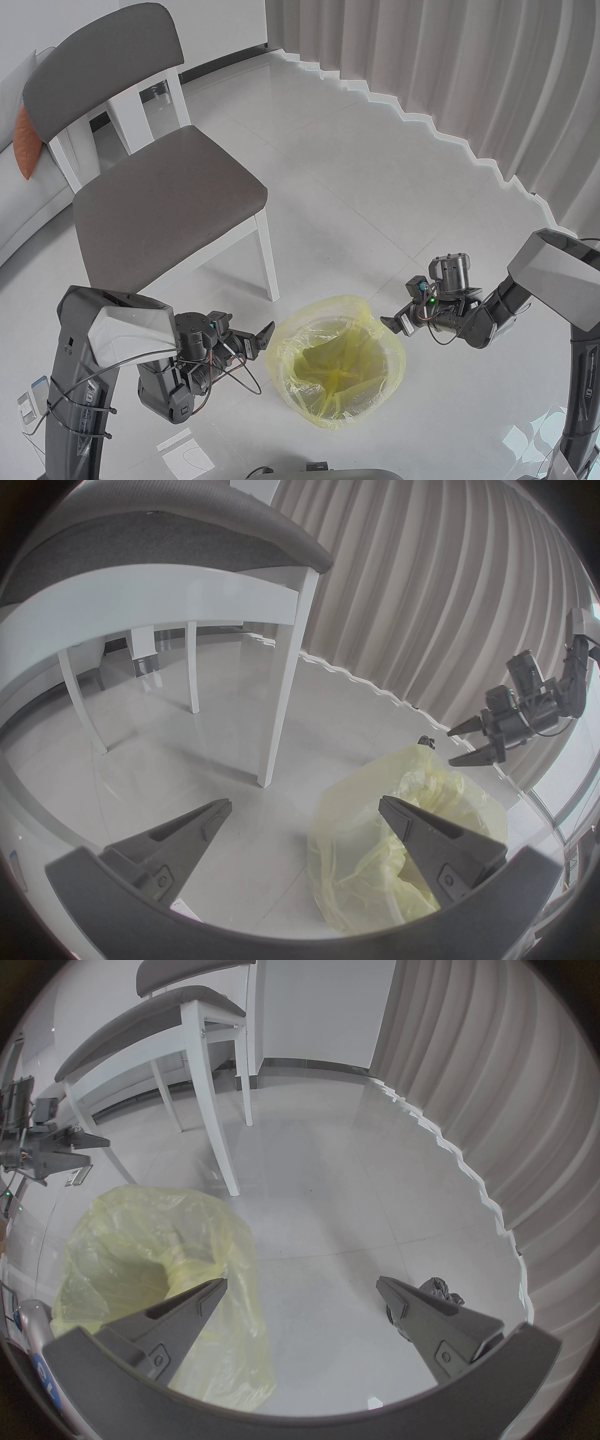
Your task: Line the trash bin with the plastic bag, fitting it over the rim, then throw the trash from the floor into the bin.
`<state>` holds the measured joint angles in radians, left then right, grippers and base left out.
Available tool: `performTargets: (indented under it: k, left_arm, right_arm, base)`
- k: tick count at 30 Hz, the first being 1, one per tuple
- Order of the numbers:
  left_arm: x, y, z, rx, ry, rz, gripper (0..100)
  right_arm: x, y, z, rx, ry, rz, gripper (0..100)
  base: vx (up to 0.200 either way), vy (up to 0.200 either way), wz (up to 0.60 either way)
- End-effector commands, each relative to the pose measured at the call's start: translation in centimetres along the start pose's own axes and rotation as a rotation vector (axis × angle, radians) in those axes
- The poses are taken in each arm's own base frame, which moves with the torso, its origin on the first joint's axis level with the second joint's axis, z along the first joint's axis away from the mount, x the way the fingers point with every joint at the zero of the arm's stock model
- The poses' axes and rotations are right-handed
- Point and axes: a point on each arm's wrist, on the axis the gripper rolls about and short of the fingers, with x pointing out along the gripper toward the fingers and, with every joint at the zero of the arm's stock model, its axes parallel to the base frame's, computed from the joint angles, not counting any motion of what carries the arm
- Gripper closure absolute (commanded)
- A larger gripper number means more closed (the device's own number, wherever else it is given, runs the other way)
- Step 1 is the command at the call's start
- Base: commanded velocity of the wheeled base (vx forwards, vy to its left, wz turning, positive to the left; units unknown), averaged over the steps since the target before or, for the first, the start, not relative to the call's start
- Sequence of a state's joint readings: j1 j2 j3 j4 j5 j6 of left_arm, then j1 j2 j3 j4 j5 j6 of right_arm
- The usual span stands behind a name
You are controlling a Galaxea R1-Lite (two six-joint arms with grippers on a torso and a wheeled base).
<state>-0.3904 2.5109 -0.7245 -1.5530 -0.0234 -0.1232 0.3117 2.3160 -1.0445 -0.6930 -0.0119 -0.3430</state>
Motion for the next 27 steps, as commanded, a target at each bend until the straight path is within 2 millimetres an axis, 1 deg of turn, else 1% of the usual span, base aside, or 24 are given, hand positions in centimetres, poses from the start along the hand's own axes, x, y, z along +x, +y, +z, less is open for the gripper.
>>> performTargets:
  k: [1,5,10,12,13,14,16,18,19,21,27]
  left_arm:
    - [1.4,0.6,-1.3,-0.002,-0.006,0.008,0]
    - [1.4,0.6,-1.3,-0.002,-0.009,0.008,0]
    - [1.3,0.5,-1.4,-0.001,-0.004,0.004,0]
    - [1.2,0.3,-1.3,0.0,-0.003,-0.001,0]
    - [1.2,0.1,-1.2,0.001,-0.008,-0.003,0]
    - [1.2,0.1,-1.2,0.001,-0.008,-0.003,0]
    - [1.1,0.2,-1.1,0.001,-0.011,-0.002,0]
    - [1.1,0.2,-1.0,0.0,-0.013,0.0,0]
    - [1.1,0.2,-1.0,0.001,-0.011,-0.002,0]
    - [1.1,0.1,-1.1,0.001,-0.008,-0.003,0]
    - [1.2,0.0,-1.5,0.002,0.002,-0.006,0]
  right_arm:
    - [-3.1,0.2,-0.2,0.0,-0.018,-0.004,0]
    - [-4.2,0.7,-1.9,-0.001,0.031,0.013,0]
    - [-4.0,1.1,-3.0,0.0,0.031,0.012,0]
    - [-3.2,1.2,-3.7,0.003,0.045,0.014,0]
    - [-2.5,1.3,-4.2,0.005,0.052,0.014,0]
    - [-2.5,1.3,-4.2,0.005,0.052,0.014,0]
    - [-1.1,1.1,-4.9,0.01,0.069,0.011,0]
    - [-0.5,1.1,-5.2,0.011,0.075,0.012,0]
    - [0.3,1.2,-5.7,0.013,0.086,0.013,0]
    - [1.2,1.1,-6.1,0.016,0.091,0.014,0]
    - [2.9,0.9,-7.2,0.024,0.108,0.022,0]
  base:
    - [0.0,0.0,0.0]
    - [0.0,0.0,0.0]
    - [0.0,0.0,0.0]
    - [0.0,0.0,0.0]
    - [0.0,0.0,0.0]
    - [0.0,0.0,0.0]
    - [0.0,0.0,0.0]
    - [0.0,0.0,0.0]
    - [0.0,0.0,0.0]
    - [0.0,0.0,0.0]
    - [0.0,0.0,0.0]
